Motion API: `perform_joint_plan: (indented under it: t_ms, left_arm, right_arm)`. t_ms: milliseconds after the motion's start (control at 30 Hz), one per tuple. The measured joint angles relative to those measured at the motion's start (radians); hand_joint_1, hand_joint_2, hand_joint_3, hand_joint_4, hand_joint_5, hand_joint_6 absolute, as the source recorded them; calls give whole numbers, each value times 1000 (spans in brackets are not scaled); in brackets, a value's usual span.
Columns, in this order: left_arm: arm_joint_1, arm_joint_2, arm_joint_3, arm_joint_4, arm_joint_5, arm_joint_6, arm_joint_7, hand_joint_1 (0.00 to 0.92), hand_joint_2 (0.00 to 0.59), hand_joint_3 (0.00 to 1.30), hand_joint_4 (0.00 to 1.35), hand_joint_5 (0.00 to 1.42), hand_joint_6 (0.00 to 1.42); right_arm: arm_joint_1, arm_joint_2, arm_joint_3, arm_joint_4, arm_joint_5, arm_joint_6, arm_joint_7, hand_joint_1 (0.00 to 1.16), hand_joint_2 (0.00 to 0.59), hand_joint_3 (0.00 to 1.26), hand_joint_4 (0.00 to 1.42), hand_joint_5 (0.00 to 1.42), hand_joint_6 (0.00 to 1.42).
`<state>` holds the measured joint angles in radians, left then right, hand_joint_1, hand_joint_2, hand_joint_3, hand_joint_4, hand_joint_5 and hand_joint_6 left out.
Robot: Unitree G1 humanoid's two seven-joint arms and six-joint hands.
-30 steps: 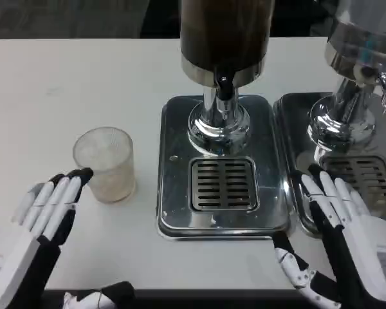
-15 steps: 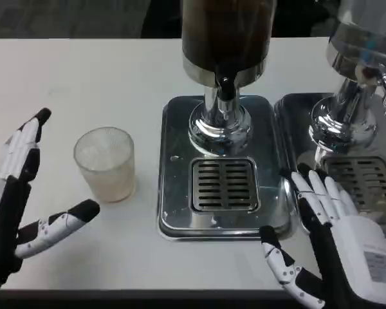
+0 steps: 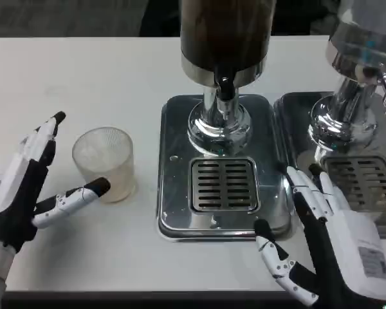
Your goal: Grasp the cup under the faucet to collect the drink, then remove the cup.
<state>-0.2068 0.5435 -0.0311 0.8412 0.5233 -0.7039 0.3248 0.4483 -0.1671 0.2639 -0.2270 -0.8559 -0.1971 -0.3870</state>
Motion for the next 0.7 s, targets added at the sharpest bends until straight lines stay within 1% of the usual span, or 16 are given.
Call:
perform_joint_plan:
  t_ms: [167,400,533,700]
  left_arm:
    - [-70,8,-47,115,3,-30,34,119,0,0,0,2,45]
    - [-136,9,-94,226,1,-78,43,140,3,0,0,35,75]
    - [-169,9,-108,267,-1,-96,43,154,9,0,0,63,92]
    - [-200,7,-116,303,-4,-98,39,172,15,0,0,91,110]
  right_arm:
    - [-3,1,14,4,0,0,0,344,441,133,120,1,32]
    - [-14,-2,17,8,16,0,0,338,443,146,140,4,44]
    - [-20,-3,19,13,20,0,0,344,439,146,148,12,56]
    - [-31,-8,19,21,34,-1,0,349,438,155,160,15,73]
